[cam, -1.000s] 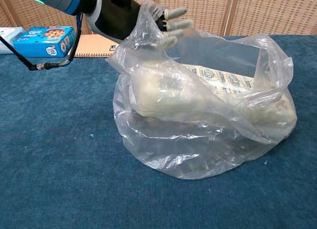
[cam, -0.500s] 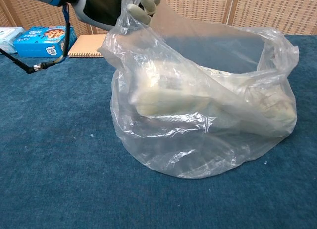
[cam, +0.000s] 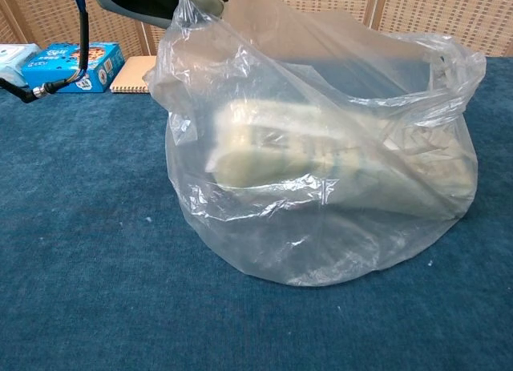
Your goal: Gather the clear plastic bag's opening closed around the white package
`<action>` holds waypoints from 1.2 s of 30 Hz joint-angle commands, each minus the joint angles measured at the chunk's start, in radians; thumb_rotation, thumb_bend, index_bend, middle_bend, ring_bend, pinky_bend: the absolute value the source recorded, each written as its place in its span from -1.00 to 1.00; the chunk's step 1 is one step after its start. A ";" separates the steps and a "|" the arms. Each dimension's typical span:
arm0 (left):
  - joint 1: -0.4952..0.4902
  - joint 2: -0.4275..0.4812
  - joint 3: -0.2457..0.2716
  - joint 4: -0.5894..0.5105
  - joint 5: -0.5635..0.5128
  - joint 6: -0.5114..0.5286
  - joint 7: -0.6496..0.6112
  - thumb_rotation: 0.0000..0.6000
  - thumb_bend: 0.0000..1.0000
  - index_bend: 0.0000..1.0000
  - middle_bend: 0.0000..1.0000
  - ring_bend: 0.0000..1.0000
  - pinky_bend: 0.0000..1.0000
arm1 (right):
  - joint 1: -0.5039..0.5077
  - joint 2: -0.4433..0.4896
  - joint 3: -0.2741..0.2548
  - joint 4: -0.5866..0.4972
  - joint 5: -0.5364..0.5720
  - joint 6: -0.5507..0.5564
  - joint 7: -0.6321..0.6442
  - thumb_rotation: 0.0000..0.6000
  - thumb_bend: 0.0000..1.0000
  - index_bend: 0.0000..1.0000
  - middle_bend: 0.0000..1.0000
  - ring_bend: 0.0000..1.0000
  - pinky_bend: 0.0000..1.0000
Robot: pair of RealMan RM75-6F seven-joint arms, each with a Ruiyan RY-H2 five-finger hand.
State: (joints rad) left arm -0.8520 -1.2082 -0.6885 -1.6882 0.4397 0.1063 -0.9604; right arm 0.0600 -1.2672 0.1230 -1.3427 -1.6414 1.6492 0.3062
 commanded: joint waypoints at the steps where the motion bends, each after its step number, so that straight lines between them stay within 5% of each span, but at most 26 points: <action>1: 0.006 0.006 -0.015 -0.013 0.010 0.002 0.009 -1.00 -0.31 0.03 0.25 0.42 0.60 | 0.046 -0.031 0.014 -0.003 -0.032 -0.010 -0.007 0.99 -0.65 -0.58 -0.41 -0.35 -0.31; 20: -0.029 0.004 -0.056 -0.026 0.011 0.014 0.020 -1.00 -0.31 0.03 0.25 0.42 0.60 | 0.185 -0.189 0.049 -0.021 -0.058 -0.045 -0.034 1.00 -0.72 -0.54 -0.42 -0.36 -0.32; 36: -0.123 -0.018 0.014 0.044 0.082 -0.109 0.110 -1.00 -0.30 0.03 0.25 0.41 0.46 | 0.238 -0.267 0.053 -0.083 -0.047 -0.050 -0.077 1.00 -0.74 -0.52 -0.42 -0.36 -0.33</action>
State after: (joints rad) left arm -0.9714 -1.2189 -0.6751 -1.6556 0.5072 0.0221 -0.8649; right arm 0.2967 -1.5332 0.1760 -1.4227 -1.6901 1.6008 0.2297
